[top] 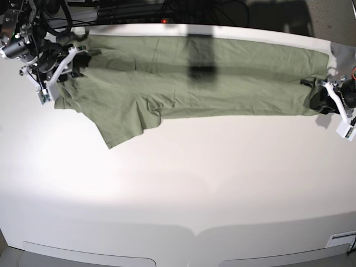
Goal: Fold the T-shirt properly
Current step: 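Lower the folded hem and open both grippers, then move the right gripper to the folded shirt's end and grasp it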
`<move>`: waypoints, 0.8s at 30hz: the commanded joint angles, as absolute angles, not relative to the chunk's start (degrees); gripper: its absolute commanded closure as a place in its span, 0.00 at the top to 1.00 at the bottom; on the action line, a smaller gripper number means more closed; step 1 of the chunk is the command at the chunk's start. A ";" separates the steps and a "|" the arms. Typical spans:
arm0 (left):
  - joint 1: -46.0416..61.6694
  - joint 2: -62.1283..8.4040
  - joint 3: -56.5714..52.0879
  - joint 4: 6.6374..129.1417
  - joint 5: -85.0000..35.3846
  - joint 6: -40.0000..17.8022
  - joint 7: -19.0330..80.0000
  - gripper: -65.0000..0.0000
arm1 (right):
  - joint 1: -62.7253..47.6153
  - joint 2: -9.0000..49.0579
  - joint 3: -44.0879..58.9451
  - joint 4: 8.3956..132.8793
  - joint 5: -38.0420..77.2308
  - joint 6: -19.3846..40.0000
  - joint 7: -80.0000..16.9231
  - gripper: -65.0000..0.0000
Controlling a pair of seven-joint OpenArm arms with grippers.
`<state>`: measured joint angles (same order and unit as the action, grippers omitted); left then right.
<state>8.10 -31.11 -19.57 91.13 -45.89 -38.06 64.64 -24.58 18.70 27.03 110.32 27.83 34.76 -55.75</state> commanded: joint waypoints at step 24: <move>11.00 -10.72 -20.18 91.42 -37.21 -38.15 62.50 0.41 | -9.37 19.53 16.40 91.07 24.51 36.58 -50.52 0.32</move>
<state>11.35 -10.07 -19.84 90.83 -36.14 -37.91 63.00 -10.02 18.70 16.16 90.35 24.75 36.47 -50.98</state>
